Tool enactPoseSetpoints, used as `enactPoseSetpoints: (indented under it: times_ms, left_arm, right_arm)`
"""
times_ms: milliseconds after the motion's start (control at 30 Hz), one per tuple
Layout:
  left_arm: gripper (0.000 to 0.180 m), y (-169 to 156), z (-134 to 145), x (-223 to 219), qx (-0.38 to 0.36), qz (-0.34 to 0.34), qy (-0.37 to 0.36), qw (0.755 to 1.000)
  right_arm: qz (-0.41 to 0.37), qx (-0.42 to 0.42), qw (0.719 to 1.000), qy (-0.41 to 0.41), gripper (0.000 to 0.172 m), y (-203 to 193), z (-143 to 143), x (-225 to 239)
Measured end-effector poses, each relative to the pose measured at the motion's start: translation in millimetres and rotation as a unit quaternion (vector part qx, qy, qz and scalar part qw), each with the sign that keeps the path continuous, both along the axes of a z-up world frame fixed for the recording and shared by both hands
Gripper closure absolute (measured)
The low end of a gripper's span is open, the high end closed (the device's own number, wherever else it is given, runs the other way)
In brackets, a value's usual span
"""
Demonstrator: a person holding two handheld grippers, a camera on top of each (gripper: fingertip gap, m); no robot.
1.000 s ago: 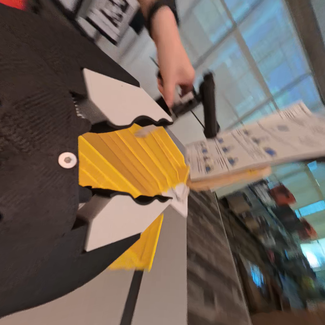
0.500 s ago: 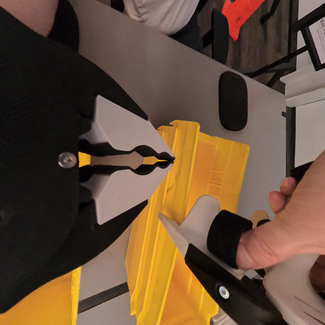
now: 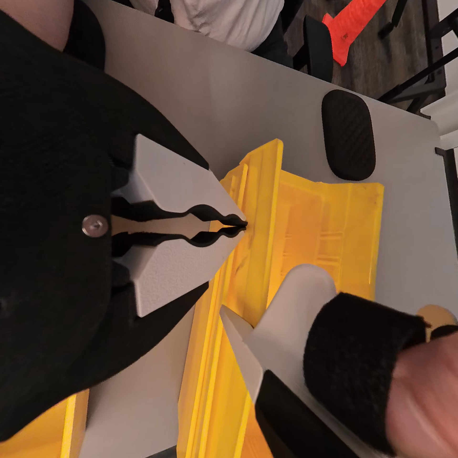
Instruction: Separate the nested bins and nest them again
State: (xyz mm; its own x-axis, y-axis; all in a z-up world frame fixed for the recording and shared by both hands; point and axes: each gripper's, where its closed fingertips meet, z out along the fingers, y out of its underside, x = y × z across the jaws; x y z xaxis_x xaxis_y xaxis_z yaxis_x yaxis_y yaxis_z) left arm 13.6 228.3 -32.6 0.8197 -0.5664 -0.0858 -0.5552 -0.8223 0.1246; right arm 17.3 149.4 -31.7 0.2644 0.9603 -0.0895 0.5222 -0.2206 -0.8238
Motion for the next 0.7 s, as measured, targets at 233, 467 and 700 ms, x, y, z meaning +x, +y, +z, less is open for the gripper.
enactPoseSetpoints:
  times_ms: [233,467,700]
  left_arm:
    - [0.065,-1,28,2,0.01,0.0,-0.005,1.0]
    - [0.064,-5,52,0,0.017,-0.008,-0.013,1.0]
    - [0.064,-2,98,-24,0.034,0.009,-0.03,0.999]
  right_arm:
    - [-0.014,-0.006,1.0,-0.009,0.172,7,-7,2]
    - [-0.02,0.064,0.997,0.037,0.171,-4,35,24]
    - [-0.072,0.129,0.985,0.086,0.172,-23,85,69]
